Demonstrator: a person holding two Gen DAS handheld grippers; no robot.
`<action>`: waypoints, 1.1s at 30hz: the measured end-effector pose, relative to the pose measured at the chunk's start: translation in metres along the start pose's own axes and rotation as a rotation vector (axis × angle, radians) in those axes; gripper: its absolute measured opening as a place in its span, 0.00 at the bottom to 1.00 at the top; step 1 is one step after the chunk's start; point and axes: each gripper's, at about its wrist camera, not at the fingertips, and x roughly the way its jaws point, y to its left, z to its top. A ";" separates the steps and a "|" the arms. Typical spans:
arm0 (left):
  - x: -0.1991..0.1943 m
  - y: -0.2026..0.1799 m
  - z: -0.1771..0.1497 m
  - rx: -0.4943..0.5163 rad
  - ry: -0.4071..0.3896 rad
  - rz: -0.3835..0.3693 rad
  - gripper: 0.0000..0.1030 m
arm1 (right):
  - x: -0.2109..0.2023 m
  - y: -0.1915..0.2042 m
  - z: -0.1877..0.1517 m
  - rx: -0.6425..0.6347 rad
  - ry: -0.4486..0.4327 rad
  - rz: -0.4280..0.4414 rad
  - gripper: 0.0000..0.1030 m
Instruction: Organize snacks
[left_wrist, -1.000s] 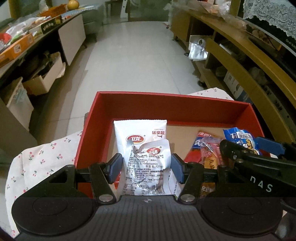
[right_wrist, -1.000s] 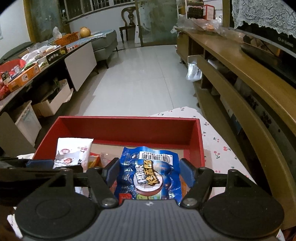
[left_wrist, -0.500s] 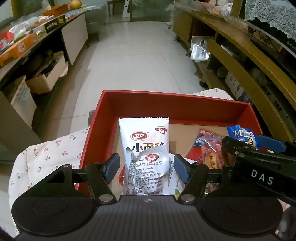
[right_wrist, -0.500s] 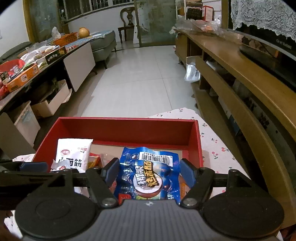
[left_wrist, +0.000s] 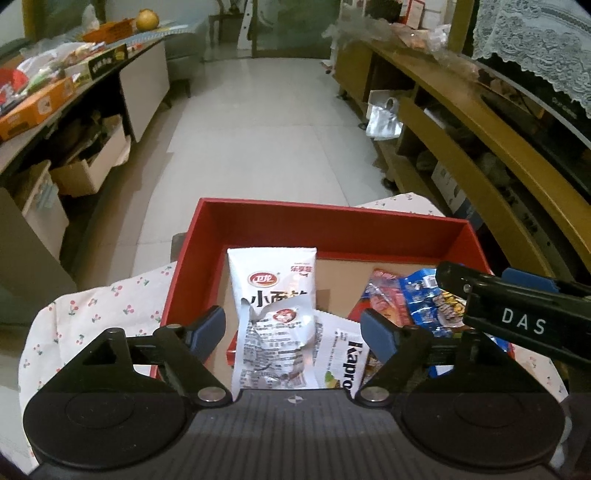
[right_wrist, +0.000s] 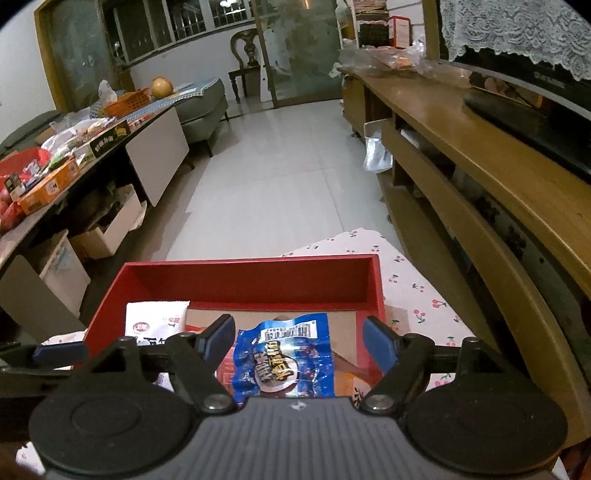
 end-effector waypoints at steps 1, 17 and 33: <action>-0.001 -0.001 0.000 0.002 -0.005 0.001 0.83 | -0.002 -0.001 0.000 0.003 -0.004 -0.001 0.86; -0.052 0.003 -0.041 0.010 -0.075 0.077 1.00 | -0.071 0.002 -0.047 0.021 -0.002 -0.016 0.89; -0.092 -0.004 -0.103 0.061 -0.098 0.089 1.00 | -0.139 0.000 -0.108 0.024 -0.033 -0.024 0.89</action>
